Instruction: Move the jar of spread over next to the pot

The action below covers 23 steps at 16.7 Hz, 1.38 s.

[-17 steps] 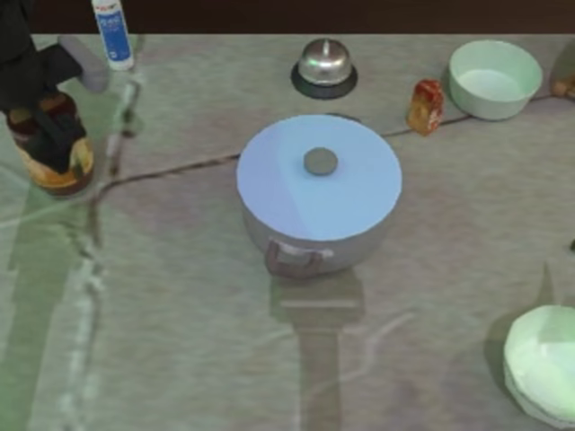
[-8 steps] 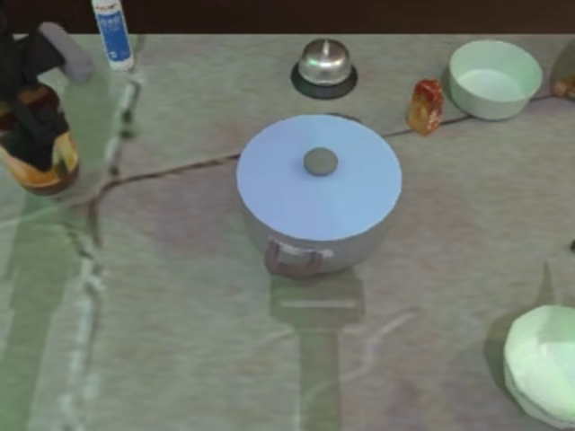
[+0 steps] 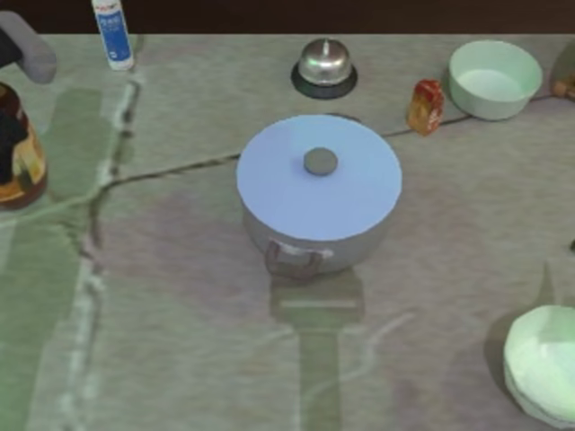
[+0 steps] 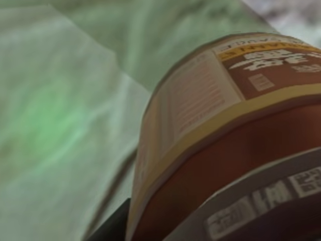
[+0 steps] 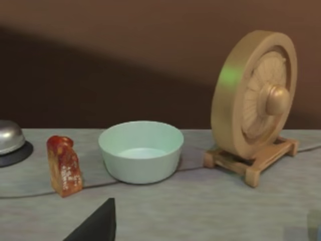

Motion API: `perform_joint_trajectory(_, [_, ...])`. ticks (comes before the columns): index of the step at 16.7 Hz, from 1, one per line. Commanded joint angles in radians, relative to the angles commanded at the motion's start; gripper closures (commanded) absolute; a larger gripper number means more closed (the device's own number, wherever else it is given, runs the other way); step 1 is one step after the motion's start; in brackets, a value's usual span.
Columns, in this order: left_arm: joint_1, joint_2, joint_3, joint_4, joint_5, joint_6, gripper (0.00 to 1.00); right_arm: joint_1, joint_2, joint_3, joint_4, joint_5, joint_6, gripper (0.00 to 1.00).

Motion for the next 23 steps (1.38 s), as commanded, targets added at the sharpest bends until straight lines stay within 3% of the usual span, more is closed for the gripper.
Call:
perform_joint_trajectory(5, [-0.010,0.007,0.004,0.002,0.000,-0.011,1.00,0.000,0.000,0.000,0.000,0.000,0.000,0.00])
perform_joint_trajectory(8, [-0.039,0.033,0.010,0.004,0.000,-0.105,1.00,0.000,0.000,0.000,0.000,0.000,0.000,0.00])
perform_joint_trajectory(11, [-0.086,0.069,0.026,0.016,-0.001,-0.292,1.00,0.000,0.000,0.000,0.000,0.000,0.000,0.00])
perform_joint_trajectory(19, [-0.248,0.151,0.078,0.091,-0.005,-0.974,1.00,0.000,0.000,0.000,0.000,0.000,0.000,0.00])
perform_joint_trajectory(23, [-0.305,0.181,0.080,0.114,-0.005,-1.171,1.00,0.000,0.000,0.000,0.000,0.000,0.000,0.00])
